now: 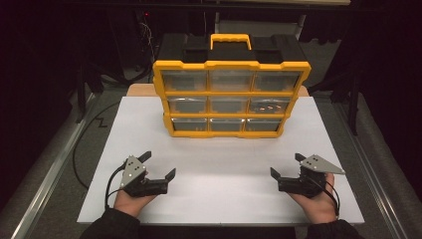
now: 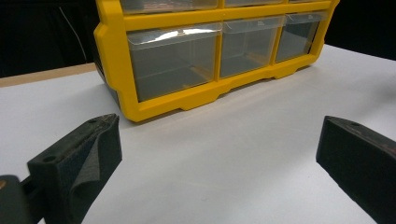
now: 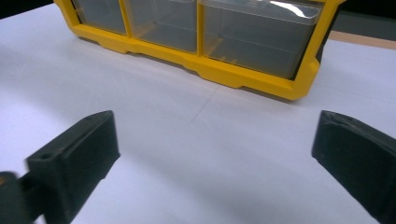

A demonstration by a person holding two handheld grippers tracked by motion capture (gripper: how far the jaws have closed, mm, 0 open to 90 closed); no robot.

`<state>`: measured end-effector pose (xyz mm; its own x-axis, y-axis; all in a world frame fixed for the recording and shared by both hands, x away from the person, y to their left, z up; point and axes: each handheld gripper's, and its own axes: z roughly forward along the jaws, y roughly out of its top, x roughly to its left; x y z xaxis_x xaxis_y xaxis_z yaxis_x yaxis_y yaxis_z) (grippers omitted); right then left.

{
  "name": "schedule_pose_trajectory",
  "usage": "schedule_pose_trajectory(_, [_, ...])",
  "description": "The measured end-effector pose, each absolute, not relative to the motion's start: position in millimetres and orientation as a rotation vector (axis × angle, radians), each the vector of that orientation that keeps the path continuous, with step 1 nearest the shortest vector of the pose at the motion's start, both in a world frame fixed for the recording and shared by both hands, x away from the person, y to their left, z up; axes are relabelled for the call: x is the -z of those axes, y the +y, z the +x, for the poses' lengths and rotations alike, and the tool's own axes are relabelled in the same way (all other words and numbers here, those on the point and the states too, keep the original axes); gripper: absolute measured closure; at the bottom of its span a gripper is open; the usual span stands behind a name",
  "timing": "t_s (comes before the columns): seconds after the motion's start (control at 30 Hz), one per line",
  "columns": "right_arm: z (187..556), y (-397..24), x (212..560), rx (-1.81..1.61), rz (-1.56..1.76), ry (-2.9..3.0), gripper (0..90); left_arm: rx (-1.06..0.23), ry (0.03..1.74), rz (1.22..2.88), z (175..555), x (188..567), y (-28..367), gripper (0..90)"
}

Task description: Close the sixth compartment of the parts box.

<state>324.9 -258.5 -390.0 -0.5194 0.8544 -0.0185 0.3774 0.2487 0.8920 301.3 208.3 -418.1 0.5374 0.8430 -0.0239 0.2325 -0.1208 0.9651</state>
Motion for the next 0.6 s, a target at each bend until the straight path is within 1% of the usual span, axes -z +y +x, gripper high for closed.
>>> schedule_pose_trajectory(0.33, [319.4,-258.3,400.9,-1.229,1.092,2.029,1.1,-0.674,0.935,1.649,303.8,419.0,206.3,0.9])
schedule_pose_trajectory(0.6, [319.7,-256.7,402.6,-1.244,1.078,2.038,1.1,-0.675,0.951,1.656,304.3,420.5,204.7,0.9])
